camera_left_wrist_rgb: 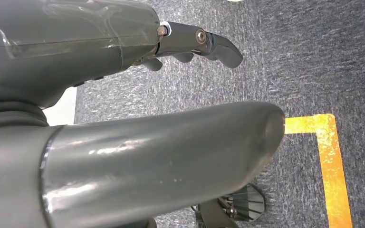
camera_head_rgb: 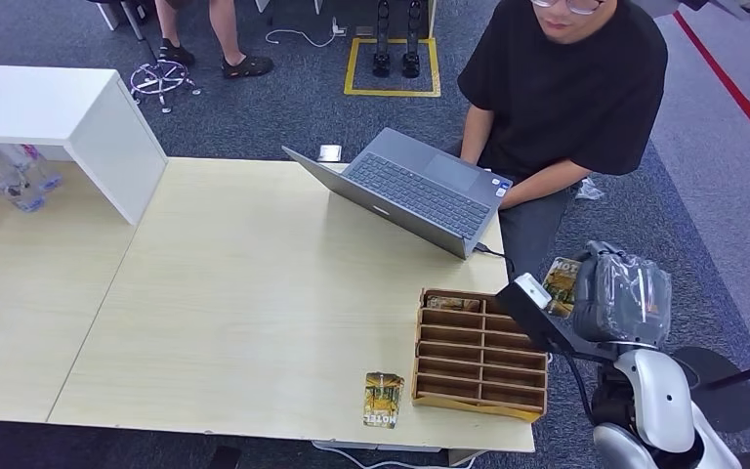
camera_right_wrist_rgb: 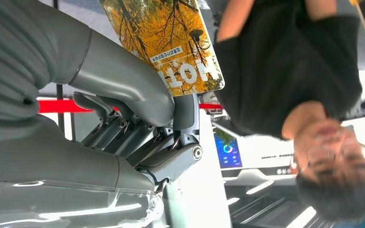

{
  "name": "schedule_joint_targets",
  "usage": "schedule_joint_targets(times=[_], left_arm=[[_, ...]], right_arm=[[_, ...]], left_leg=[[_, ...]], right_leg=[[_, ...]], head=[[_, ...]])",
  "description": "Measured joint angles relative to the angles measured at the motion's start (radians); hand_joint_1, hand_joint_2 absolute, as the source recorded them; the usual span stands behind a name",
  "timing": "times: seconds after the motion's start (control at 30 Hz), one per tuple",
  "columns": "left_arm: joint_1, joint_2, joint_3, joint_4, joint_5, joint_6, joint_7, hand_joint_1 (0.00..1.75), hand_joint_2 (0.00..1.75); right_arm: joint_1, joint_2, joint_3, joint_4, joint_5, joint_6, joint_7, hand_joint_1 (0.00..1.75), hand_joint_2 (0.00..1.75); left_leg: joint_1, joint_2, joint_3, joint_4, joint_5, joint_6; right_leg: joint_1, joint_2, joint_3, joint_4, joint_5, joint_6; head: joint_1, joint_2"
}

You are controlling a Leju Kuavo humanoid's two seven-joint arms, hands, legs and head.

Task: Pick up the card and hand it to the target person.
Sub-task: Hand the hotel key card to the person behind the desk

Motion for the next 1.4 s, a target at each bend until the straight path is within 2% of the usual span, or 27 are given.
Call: schedule_joint_targets(times=[0.1,0.27,0.4,0.53,0.77,0.93,1.4], left_arm=[[0.000,0.000,0.000,0.000,-0.001,0.000,-0.001,0.00,0.00],[0.000,0.000,-0.002,0.000,-0.003,-0.004,-0.001,0.00,0.00],[0.000,0.000,-0.013,0.000,-0.008,-0.015,-0.001,0.00,0.00],[0.000,0.000,-0.038,0.000,-0.008,-0.029,-0.008,0.00,0.00],[0.000,0.000,-0.085,0.000,-0.008,-0.049,-0.009,0.00,0.00],[0.000,0.000,-0.111,0.000,-0.008,-0.052,-0.010,0.00,0.00],[0.001,0.000,-0.153,0.000,-0.008,-0.054,-0.012,0.00,0.00]], right_arm=[[0.001,0.003,-0.046,0.002,-0.021,-0.047,-0.013,1.75,1.75],[0.002,0.009,-0.094,0.009,-0.027,-0.071,-0.015,1.74,1.75],[-0.013,0.012,-0.149,0.033,-0.030,-0.170,-0.032,1.68,1.75],[-0.044,0.016,-0.212,0.097,0.002,-0.255,-0.059,1.67,1.75],[-0.068,0.026,-0.288,0.239,0.077,-0.340,-0.083,1.68,1.75],[-0.072,0.035,-0.313,0.343,0.115,-0.357,-0.094,1.73,1.75],[-0.080,0.066,-0.311,0.548,0.191,-0.360,-0.107,1.68,1.75]], left_leg=[[0.000,0.000,0.000,0.000,0.000,0.000],[0.000,0.000,0.000,0.000,0.000,0.000],[0.000,0.000,-0.001,0.000,0.000,0.000],[0.000,0.000,-0.001,0.000,0.000,0.000],[0.000,0.000,-0.001,0.000,0.000,0.000],[0.000,0.000,-0.001,0.000,0.000,0.000],[0.000,-0.001,-0.001,0.000,0.000,0.000]], right_leg=[[0.000,0.000,0.000,0.000,0.000,0.000],[0.000,0.000,0.000,0.000,0.000,0.000],[0.000,0.000,0.000,0.000,0.000,0.000],[0.000,0.000,0.000,0.000,0.000,0.000],[0.000,0.000,0.000,0.000,0.000,0.000],[0.000,-0.001,0.000,0.000,0.000,0.000],[0.000,-0.001,0.000,0.000,0.000,0.000]], head=[[0.000,0.000],[0.000,0.000],[0.000,0.000],[0.000,0.000],[0.000,0.000],[0.000,0.000],[0.000,0.000]])
